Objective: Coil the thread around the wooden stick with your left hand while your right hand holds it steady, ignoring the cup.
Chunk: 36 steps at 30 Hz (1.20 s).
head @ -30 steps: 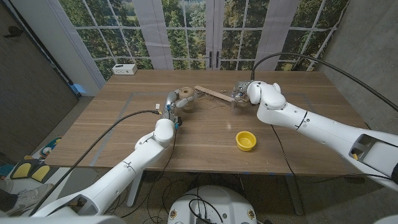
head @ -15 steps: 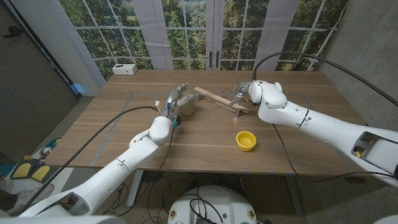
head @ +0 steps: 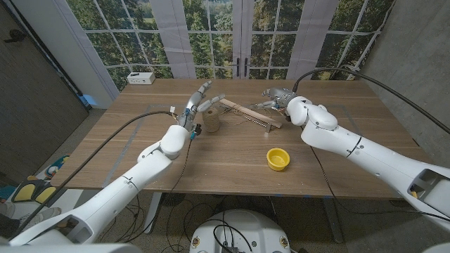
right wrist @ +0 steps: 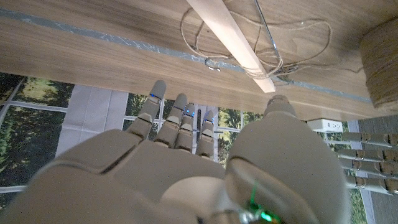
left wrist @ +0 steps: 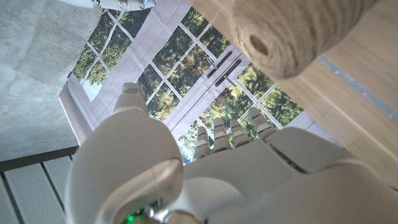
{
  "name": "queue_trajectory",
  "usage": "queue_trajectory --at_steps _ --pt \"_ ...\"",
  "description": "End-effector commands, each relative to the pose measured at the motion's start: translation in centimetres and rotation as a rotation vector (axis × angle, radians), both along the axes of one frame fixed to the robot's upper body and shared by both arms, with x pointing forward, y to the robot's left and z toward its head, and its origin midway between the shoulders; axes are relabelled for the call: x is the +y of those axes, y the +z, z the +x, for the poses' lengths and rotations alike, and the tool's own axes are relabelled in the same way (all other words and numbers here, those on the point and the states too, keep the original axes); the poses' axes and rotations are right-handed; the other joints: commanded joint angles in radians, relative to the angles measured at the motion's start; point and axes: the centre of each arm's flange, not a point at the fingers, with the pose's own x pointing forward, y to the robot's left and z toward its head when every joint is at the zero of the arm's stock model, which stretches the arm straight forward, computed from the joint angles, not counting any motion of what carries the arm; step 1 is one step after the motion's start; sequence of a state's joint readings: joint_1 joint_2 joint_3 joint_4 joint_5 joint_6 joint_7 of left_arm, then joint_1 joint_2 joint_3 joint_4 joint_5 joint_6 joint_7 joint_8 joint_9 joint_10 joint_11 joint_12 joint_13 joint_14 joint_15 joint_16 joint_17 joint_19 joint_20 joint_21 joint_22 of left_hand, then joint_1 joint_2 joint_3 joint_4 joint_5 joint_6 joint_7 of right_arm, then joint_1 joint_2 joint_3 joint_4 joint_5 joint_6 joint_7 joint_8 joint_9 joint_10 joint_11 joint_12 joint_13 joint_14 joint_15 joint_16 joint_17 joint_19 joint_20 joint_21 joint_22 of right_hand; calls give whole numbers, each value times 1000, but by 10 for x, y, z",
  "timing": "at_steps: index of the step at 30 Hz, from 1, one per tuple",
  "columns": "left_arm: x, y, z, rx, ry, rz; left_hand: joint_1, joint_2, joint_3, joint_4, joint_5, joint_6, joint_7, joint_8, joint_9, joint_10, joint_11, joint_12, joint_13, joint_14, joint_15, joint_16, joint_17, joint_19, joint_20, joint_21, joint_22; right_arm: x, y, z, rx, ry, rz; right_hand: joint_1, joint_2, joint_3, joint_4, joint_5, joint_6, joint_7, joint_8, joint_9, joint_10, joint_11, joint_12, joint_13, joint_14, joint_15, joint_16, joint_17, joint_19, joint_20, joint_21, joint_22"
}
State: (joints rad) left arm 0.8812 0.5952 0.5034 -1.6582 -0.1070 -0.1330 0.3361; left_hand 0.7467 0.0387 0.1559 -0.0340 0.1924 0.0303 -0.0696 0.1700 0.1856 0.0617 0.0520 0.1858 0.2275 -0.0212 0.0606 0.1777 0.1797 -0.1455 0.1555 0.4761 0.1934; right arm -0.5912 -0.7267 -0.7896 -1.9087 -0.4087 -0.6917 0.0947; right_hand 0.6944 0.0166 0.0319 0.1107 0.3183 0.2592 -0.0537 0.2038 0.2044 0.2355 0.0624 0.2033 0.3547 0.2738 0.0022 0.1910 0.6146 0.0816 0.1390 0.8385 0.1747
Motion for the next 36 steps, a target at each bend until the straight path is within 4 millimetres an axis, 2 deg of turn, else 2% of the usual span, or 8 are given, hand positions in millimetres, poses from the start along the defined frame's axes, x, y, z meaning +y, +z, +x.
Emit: queue_trajectory --at_steps 1,9,14,22,25,28,30,36 --pt "15 26 -18 -106 -58 -12 -31 7 -3 16 -2 -27 -16 5 -1 -43 0 -2 -2 -25 6 3 4 7 -2 -2 5 -27 -5 -3 -114 133 274 -7 9 0 8 3 3 4 -2 0 -19 5 -7 -4 -39 8 -10 -10 -40 2 -22 2" --pt "27 42 -27 -177 -56 -25 -61 11 -12 27 -3 -65 -50 2 -2 -91 -17 -5 -6 -43 -1 3 4 14 -11 -3 5 -33 -9 0 -147 215 414 -26 16 -8 7 -13 -42 -11 -17 -1 -65 8 -17 -21 -107 22 -11 -49 -111 4 -76 0" --pt "33 53 -29 -196 -108 -32 -77 17 -16 36 -2 -68 -61 5 -3 -90 -27 2 -8 -43 -7 6 4 21 -22 -2 5 -40 -14 5 -188 348 541 -38 35 -7 8 -24 -113 -12 -29 -2 -115 3 -24 -35 -150 26 -12 -77 -74 -14 -82 -1" --pt "39 62 -27 -200 -164 -51 -107 40 -18 52 3 -57 -45 14 -6 -83 -49 13 -16 -39 -30 10 1 43 -57 1 3 -48 -15 7 -217 453 662 -56 52 -7 12 -37 -98 -12 -10 -3 -108 17 -11 -50 -165 33 -5 -103 -35 -65 -86 -2" --pt "41 62 -25 -173 -216 -75 -98 151 39 64 20 -23 -42 23 -9 -55 -58 26 -26 -19 -32 14 -3 51 -38 -3 2 -54 -16 7 -231 509 724 -91 105 2 34 -40 -60 -5 4 -4 -87 28 -3 -64 -156 30 5 -120 -18 -83 -95 -2" --pt "45 60 -23 -170 -247 -107 -91 175 77 71 28 4 -34 27 -10 -40 -55 30 -31 -12 -40 14 -3 43 -49 -8 2 -59 -17 6 -245 540 759 -124 137 4 49 -40 -28 7 11 -6 -70 29 2 -77 -150 20 9 -136 0 -109 -100 -3" --pt "48 60 -21 -168 -278 -108 -93 181 121 91 37 39 -16 32 -10 -20 -56 35 -34 -1 -42 17 -2 47 -59 -7 3 -61 -18 5 -251 558 786 -137 145 4 53 -39 -17 4 13 -7 -62 29 3 -82 -146 15 11 -143 10 -119 -101 -4" --pt "56 57 -20 -154 -327 -126 -132 181 189 163 52 64 15 26 -10 2 -51 36 -38 13 -42 20 2 53 -81 -3 6 -67 -17 0 -283 594 847 -168 148 -2 59 -39 -12 15 9 -8 -47 29 6 -93 -129 13 15 -158 36 -127 -103 -5"
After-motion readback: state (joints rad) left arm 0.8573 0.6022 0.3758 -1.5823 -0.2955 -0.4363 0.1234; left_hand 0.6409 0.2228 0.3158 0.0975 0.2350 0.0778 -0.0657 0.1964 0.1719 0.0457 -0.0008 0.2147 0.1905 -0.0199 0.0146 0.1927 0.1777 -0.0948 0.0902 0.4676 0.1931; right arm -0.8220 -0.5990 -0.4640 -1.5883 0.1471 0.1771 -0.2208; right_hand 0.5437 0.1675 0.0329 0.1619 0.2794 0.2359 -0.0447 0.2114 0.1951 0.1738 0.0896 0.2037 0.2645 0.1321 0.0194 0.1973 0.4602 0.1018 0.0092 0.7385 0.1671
